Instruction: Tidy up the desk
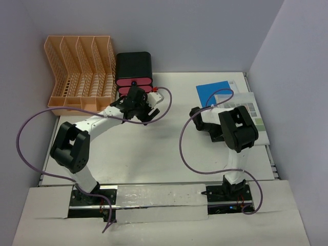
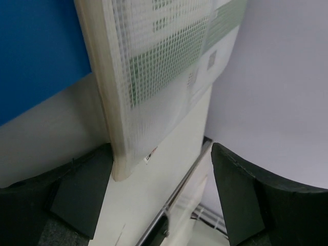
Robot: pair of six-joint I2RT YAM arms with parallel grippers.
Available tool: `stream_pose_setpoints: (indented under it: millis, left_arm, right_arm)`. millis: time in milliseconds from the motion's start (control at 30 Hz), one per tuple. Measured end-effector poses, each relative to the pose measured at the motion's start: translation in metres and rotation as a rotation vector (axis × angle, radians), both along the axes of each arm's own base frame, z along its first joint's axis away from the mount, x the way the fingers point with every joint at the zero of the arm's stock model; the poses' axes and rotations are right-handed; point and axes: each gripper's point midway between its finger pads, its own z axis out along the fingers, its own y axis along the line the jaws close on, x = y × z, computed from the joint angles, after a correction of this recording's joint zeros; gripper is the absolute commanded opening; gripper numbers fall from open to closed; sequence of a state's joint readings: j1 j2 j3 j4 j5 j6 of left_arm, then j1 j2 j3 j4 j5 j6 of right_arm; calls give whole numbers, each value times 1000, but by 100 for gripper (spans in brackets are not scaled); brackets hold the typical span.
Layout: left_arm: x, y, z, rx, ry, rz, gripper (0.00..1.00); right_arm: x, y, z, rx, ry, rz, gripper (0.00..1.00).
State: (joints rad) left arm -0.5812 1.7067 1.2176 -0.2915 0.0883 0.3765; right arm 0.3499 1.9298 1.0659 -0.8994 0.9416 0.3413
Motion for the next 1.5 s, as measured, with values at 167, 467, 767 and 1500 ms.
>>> stream_pose_setpoints:
  millis: [167,467,767,1500]
  left_arm:
    - [0,0,4,-5,-7,0,84]
    - [-5,2,12,-16,-20,-3,84]
    - [-14,9,10,-11,-16,-4,85]
    - [-28,4,31,-73,-7,-34,83]
  right_arm:
    - [8,-19,1,-118,76,39,84]
    - [21,-23,0,-155,149,83,79]
    - [28,-17,-23,-36,170,68,3]
    - [41,63,103,166,-467,220,0]
